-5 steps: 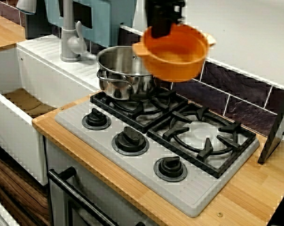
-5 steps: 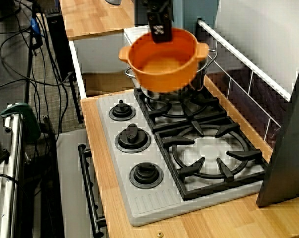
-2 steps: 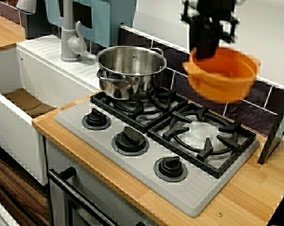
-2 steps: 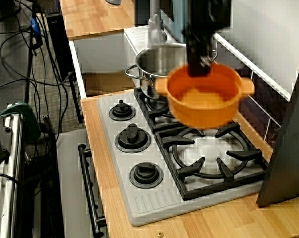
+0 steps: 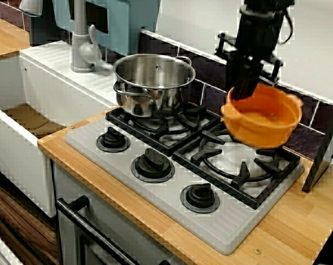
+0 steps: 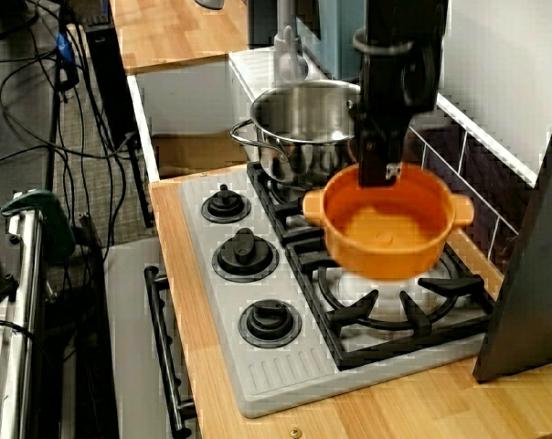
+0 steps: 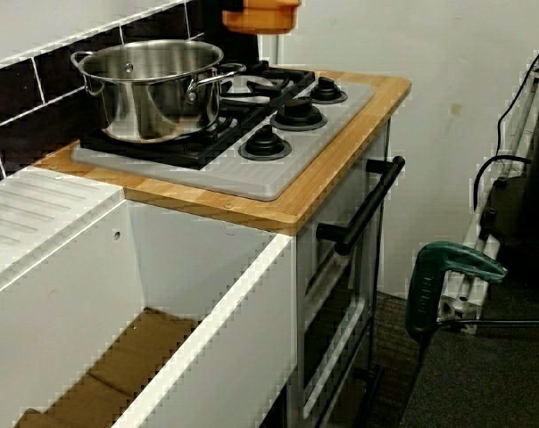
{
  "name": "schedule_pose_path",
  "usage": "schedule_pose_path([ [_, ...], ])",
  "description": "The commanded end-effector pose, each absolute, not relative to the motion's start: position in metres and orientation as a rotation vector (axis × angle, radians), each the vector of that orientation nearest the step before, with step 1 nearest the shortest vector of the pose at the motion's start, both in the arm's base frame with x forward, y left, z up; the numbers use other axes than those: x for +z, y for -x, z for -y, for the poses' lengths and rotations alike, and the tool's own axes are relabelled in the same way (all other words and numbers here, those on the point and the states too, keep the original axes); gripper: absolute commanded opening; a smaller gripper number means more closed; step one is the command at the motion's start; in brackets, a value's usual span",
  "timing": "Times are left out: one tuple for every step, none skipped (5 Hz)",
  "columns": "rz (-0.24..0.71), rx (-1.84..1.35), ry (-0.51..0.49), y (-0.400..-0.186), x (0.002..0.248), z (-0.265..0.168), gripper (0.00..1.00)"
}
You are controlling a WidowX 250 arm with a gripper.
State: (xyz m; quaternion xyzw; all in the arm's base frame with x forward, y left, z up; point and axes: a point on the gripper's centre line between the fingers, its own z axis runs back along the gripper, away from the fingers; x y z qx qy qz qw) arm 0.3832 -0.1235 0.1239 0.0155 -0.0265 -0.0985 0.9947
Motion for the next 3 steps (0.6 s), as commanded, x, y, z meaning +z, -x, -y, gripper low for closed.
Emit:
schedule_pose_path([
  [0.089,-0.404,-0.139,-0.367,0.132,0.109,0.0],
  [0.133,-0.629,-0.132,-0.371,0.141,0.095,0.0],
  [0.199,-0.852,-0.11,-0.375,0.147,0.086,0.0],
])
